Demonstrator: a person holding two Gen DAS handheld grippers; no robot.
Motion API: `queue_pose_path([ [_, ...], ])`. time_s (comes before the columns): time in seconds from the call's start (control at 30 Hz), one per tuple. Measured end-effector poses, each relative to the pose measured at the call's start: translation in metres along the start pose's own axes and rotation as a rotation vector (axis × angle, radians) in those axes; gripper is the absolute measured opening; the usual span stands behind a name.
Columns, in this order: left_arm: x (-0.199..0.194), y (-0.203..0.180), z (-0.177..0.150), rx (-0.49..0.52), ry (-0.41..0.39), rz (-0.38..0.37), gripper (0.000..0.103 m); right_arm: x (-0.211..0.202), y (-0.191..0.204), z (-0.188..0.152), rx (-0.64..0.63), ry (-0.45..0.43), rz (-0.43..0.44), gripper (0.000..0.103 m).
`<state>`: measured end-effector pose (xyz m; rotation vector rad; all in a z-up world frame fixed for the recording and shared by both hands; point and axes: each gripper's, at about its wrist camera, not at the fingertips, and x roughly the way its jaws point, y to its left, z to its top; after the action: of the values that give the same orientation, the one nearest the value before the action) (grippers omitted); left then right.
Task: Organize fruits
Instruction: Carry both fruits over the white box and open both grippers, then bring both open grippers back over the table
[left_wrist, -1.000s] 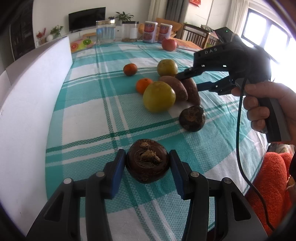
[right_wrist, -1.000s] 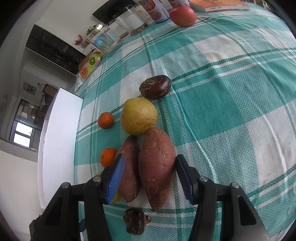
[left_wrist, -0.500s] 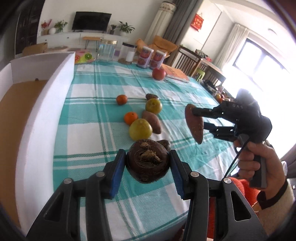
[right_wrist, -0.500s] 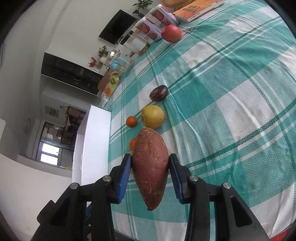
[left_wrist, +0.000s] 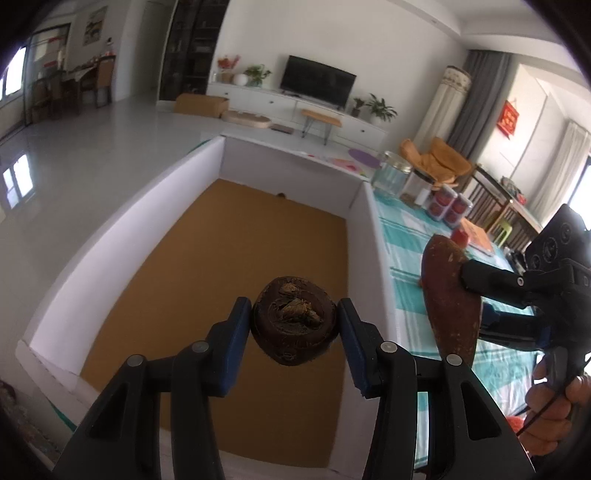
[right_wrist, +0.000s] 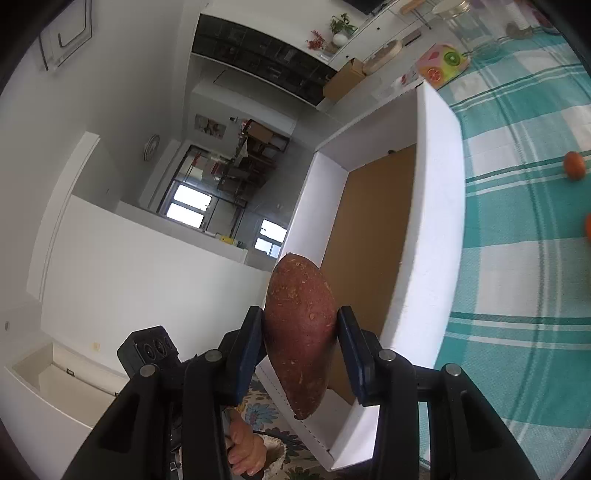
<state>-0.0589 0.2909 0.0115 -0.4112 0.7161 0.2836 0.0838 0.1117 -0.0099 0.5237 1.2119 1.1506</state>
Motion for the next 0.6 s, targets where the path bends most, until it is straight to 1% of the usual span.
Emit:
queue_pose_path([
  [0.1, 0.011, 0.031, -0.003, -0.046, 0.011, 0.083, 0.050, 0.053, 0.008, 0.000, -0.027, 0.070, -0.024, 0.041],
  [0.2, 0.020, 0.048, -0.006, -0.074, 0.030, 0.125, 0.050, 0.097, 0.006, -0.001, -0.042, 0.129, -0.049, 0.041],
  [0.27, 0.024, 0.052, -0.009, -0.080, 0.034, 0.154, 0.050, 0.118, 0.005, -0.003, -0.050, 0.151, -0.067, 0.041],
  [0.3, 0.025, 0.054, -0.011, -0.084, 0.035, 0.170, 0.052, 0.126, 0.002, -0.003, -0.048, 0.161, -0.073, 0.042],
  [0.33, 0.025, 0.055, -0.012, -0.087, 0.033, 0.179, 0.056, 0.132, -0.002, -0.004, -0.044, 0.166, -0.077, 0.043],
  [0.37, 0.027, 0.055, -0.013, -0.089, 0.034, 0.180, 0.059, 0.136, -0.004, -0.004, -0.042, 0.163, -0.087, 0.044],
  [0.4, 0.029, 0.055, -0.014, -0.092, 0.035, 0.176, 0.069, 0.137, -0.005, -0.004, -0.048, 0.155, -0.095, 0.044],
  [0.43, 0.030, 0.054, -0.014, -0.096, 0.035, 0.172, 0.076, 0.135, -0.006, -0.003, -0.061, 0.146, -0.100, 0.051],
  [0.5, 0.030, 0.051, -0.015, -0.101, 0.028, 0.164, 0.077, 0.124, -0.006, 0.001, -0.110, 0.109, -0.112, 0.063],
  [0.6, 0.026, 0.042, -0.013, -0.102, 0.010, 0.142, 0.081, 0.089, -0.002, 0.004, -0.180, 0.025, -0.134, 0.065],
])
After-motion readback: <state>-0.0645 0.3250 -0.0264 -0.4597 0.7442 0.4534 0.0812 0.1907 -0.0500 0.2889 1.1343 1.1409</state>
